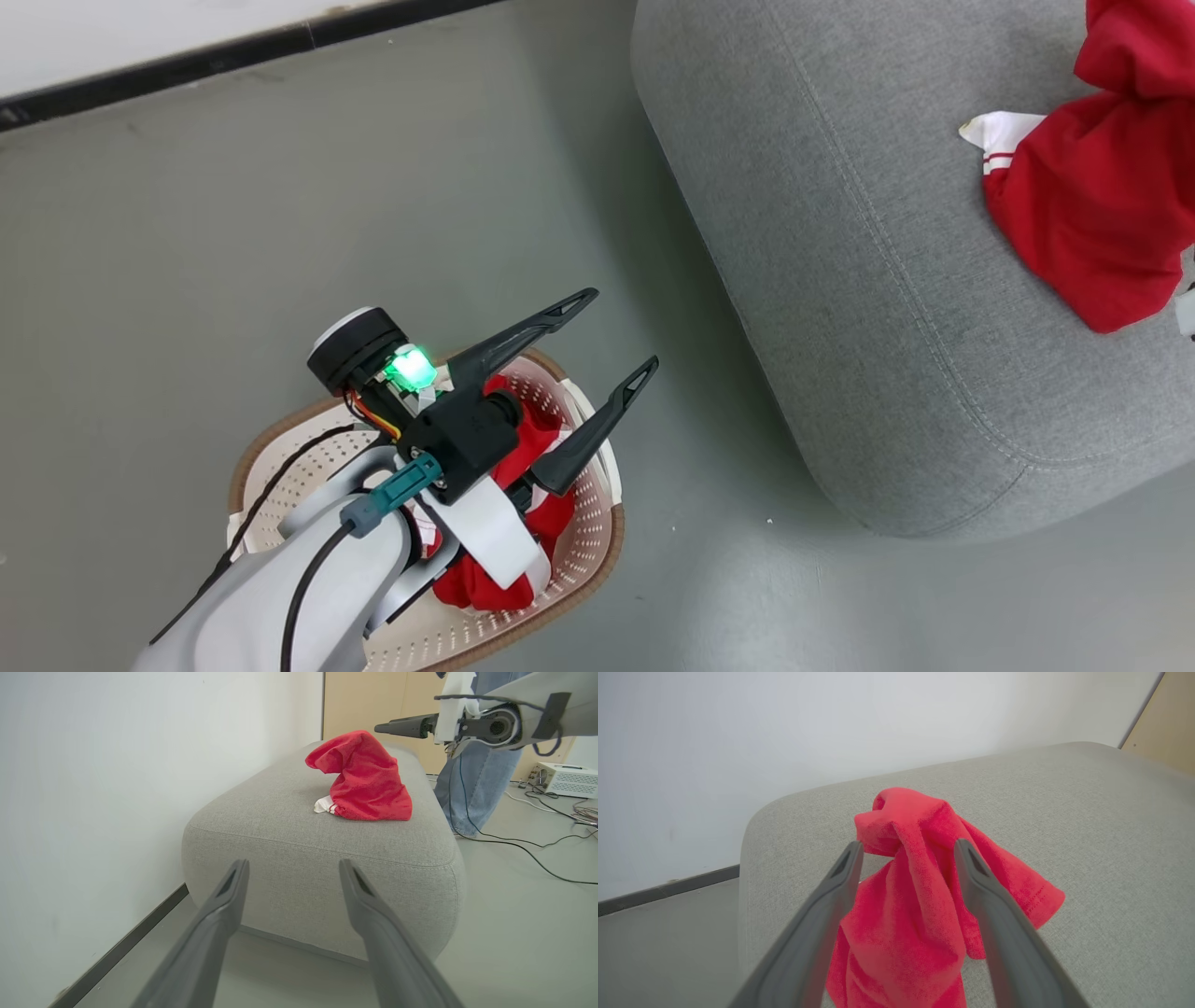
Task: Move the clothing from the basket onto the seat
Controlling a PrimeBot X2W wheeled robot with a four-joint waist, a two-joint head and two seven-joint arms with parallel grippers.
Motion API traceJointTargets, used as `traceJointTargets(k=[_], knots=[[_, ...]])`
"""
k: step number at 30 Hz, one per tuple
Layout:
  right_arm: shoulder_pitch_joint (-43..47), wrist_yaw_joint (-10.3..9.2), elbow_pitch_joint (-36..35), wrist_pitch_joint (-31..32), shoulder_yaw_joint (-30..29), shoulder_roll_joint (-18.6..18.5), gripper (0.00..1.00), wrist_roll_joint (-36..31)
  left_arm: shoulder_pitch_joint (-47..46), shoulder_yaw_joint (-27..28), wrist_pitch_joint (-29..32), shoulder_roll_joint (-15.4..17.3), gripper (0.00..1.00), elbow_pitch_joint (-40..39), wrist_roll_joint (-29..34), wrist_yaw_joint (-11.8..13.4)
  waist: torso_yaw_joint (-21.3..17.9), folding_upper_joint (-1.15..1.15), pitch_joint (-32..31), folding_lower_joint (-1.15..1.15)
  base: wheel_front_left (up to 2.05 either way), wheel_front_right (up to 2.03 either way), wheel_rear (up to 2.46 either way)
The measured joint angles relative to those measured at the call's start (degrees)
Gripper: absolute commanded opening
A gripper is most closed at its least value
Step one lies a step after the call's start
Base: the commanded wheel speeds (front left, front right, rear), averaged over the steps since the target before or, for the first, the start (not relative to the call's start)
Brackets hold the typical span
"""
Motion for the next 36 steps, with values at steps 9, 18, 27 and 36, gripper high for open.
traceJointTargets(k=[9,18,27,36], knots=[[0.6,0.0,-8.6,-0.1,0.6,0.4,1.0,-2.0,2.8,1.1,-1.1,-0.6,1.0,2.2,-0.7,1.6,1.1,0.0,-3.5,0.0,0.0,0.0,0.0],[3.6,0.0,-14.5,-0.1,3.7,3.5,1.0,-3.8,6.7,3.2,-1.9,-1.5,1.0,3.6,-3.2,3.8,3.5,0.0,-7.0,0.0,0.0,0.0,0.0],[7.6,0.0,-19.0,-0.1,5.9,5.6,1.0,-5.3,10.5,6.6,-2.0,-2.3,1.0,4.2,-4.9,6.5,6.5,0.0,-10.6,0.0,0.0,0.0,0.0],[12.5,0.0,-23.5,-0.1,7.2,7.7,1.0,-5.7,13.9,11.0,-2.0,-3.3,1.0,3.3,-6.6,8.7,9.4,0.0,-14.2,0.0,0.0,0.0,0.0]])
